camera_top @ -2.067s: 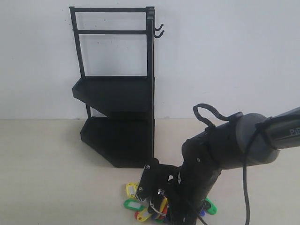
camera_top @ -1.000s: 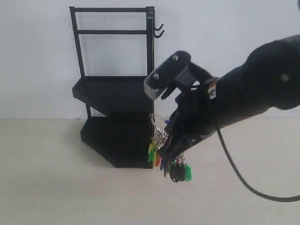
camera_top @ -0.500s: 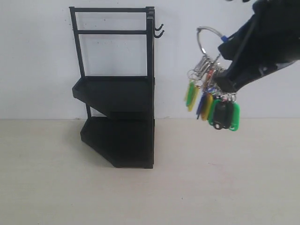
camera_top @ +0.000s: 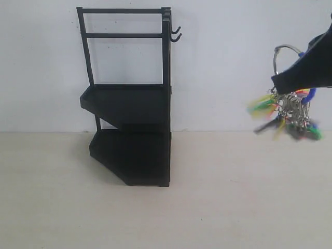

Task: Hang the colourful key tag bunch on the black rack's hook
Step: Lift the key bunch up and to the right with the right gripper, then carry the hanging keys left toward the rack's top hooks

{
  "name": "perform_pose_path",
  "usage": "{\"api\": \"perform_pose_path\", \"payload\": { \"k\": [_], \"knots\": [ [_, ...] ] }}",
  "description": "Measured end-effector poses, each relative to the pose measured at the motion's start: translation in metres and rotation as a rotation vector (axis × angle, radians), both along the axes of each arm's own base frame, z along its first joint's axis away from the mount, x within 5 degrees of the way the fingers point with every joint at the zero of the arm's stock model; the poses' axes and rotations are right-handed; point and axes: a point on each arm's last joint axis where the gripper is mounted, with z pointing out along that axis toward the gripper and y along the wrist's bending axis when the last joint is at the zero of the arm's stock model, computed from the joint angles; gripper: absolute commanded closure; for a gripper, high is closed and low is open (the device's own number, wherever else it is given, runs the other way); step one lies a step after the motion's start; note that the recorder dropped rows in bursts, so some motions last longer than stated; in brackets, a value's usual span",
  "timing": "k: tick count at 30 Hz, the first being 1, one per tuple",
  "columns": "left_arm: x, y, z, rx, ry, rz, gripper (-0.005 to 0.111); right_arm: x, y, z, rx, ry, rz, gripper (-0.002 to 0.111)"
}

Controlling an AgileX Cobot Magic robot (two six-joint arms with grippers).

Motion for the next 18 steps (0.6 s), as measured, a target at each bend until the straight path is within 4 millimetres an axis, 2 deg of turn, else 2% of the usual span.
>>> {"api": "perform_pose_path", "payload": {
  "k": [4,6,9,11,14,18],
  "knots": [
    [0.0,0.0,0.0,0.0,0.0,0.0,0.102,-0.005,0.006,0.008,0.021,-0.085,0.101,0.108],
    [0.0,0.0,0.0,0.0,0.0,0.0,0.102,-0.008,0.017,0.002,0.079,-0.024,0.15,0.108],
    [0.0,0.0,0.0,0.0,0.0,0.0,0.102,-0.003,0.033,-0.005,0.024,-0.074,0.256,0.108],
    [0.0,0.0,0.0,0.0,0.0,0.0,0.102,0.005,0.038,-0.013,0.063,-0.027,0.23,0.108],
    [0.0,0.0,0.0,0.0,0.0,0.0,0.102,0.002,0.046,-0.018,0.019,-0.024,0.294,0.108],
    [0.0,0.0,0.0,0.0,0.0,0.0,0.102,0.015,0.038,-0.018,0.055,-0.053,0.2,0.108]
  ]
}}
